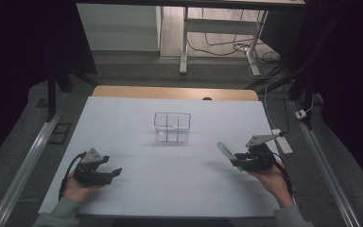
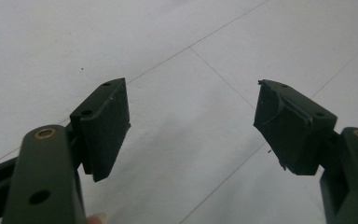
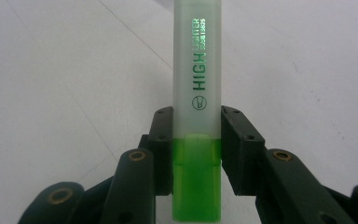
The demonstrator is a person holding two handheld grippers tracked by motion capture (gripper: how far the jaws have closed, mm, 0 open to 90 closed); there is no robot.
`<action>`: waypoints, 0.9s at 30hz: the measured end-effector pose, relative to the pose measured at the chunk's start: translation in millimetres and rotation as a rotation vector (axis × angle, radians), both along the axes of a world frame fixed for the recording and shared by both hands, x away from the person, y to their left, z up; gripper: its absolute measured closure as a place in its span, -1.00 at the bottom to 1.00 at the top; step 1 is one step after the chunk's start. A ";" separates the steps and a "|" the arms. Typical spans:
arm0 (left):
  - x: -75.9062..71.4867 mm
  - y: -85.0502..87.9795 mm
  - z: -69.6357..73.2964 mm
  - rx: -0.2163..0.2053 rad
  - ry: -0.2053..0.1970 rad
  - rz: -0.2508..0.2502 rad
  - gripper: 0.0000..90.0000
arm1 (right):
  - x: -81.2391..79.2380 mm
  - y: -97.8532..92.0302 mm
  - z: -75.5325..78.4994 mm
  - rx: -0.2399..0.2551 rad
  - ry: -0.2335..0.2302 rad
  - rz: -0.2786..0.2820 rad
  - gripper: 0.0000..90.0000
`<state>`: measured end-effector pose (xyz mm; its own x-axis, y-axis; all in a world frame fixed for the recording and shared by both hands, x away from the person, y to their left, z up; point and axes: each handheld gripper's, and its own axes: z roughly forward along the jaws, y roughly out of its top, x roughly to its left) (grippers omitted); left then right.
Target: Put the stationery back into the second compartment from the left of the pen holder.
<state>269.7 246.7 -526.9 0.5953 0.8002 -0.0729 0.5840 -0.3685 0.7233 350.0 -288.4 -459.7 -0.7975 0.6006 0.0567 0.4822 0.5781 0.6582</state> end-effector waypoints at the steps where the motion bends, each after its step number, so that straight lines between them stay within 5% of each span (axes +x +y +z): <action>1: 0.1 0.1 0.0 0.001 0.000 0.000 -0.41 | 0.3 1.5 0.3 0.000 -0.003 0.002 0.48; 27: 0.7 -1.0 0.0 0.004 -0.003 -0.003 -0.41 | 2.3 30.0 4.4 0.030 -0.037 0.040 0.48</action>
<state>270.4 245.7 -526.9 0.5979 0.7987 -0.0681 0.5809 -0.3732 0.7234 352.3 -258.4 -455.3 -0.8229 0.5665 0.0439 0.4339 0.5766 0.6923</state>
